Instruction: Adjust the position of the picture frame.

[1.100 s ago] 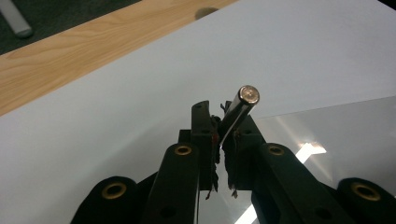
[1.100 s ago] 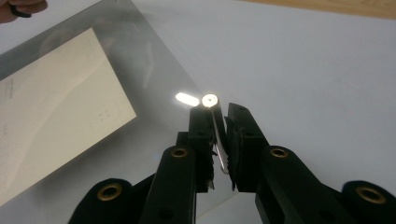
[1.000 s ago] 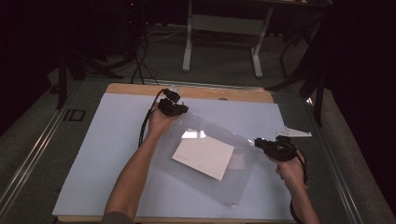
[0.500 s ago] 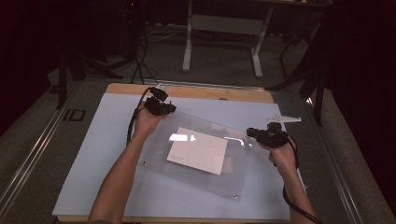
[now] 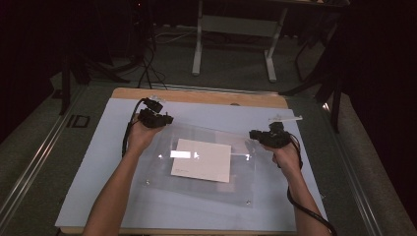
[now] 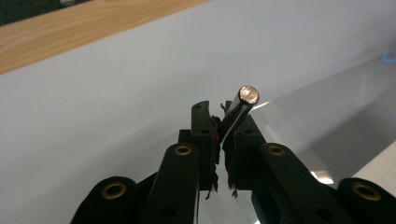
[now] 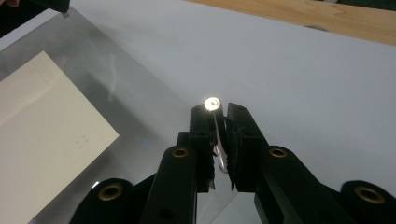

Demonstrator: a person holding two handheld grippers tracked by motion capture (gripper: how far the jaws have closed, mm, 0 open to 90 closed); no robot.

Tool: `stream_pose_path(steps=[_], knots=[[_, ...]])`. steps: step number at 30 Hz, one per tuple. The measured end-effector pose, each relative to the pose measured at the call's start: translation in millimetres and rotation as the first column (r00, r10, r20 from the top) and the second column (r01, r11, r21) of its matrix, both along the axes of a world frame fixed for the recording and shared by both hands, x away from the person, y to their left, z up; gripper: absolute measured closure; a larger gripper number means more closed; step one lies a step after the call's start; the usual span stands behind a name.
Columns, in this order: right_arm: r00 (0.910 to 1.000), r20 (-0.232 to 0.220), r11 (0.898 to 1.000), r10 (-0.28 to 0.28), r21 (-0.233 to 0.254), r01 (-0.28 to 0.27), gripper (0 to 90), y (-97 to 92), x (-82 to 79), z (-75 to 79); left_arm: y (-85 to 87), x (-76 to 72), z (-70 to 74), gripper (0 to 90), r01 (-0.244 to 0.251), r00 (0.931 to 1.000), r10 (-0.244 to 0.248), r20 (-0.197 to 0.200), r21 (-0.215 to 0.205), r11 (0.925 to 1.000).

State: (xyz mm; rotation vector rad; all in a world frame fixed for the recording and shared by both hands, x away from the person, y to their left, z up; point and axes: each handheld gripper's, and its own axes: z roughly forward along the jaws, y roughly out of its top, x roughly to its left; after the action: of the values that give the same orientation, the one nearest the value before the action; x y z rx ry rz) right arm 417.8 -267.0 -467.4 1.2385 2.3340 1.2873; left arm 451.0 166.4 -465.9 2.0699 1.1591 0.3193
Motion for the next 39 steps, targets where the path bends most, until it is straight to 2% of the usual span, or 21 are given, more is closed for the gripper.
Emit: stream_pose_path(steps=[8, 10, 14, 16, 20, 25, 30, 39], knots=[[0.9996, -0.016, 0.999, 0.022, -0.026, -0.022, 81.9, 15.0, 14.3, -3.6, 14.4, -8.7, -11.0, 83.4, -0.03, 0.9994, 0.03, -0.019, -0.013, 0.9995], [0.9995, -0.025, 0.999, 0.02, -0.034, -0.02, 81.9, 18.1, 17.4, -5.0, 16.1, -10.0, -14.6, 83.4, -0.031, 0.9988, 0.031, -0.038, -0.008, 0.9995], [0.9988, -0.041, 0.998, 0.028, -0.047, -0.03, 82.1, 22.2, 24.7, -10.7, 19.1, -14.0, -22.5, 83.4, -0.042, 0.9979, 0.042, -0.05, -0.008, 0.9991], [0.9987, -0.043, 0.998, 0.026, -0.058, -0.028, 82.0, 25.4, 27.2, -13.1, 21.2, -14.0, -26.5, 83.4, -0.046, 0.9975, 0.045, -0.055, -0.008, 0.9989], [0.9985, -0.044, 0.997, 0.032, -0.071, -0.035, 82.0, 30.7, 30.8, -15.9, 23.7, -11.8, -33.7, 83.1, -0.088, 0.994, 0.086, -0.067, -0.025, 0.9958], [0.9983, -0.053, 0.996, 0.025, -0.083, -0.029, 81.9, 34.3, 36.5, -21.2, 22.9, -9.6, -41.6, 83.0, -0.103, 0.9917, 0.101, -0.08, -0.026, 0.9943], [0.9983, -0.054, 0.996, 0.02, -0.088, -0.025, 81.8, 33.3, 40.2, -26.6, 21.7, -10.4, -46.5, 83.0, -0.089, 0.9919, 0.087, -0.092, -0.012, 0.996], [0.9969, -0.078, 0.997, 0.012, -0.081, -0.018, 81.6, 35.2, 42.4, -40.0, 20.7, -9.0, -49.9, 82.6, -0.102, 0.9898, 0.102, -0.099, 0.014, 0.9947]])
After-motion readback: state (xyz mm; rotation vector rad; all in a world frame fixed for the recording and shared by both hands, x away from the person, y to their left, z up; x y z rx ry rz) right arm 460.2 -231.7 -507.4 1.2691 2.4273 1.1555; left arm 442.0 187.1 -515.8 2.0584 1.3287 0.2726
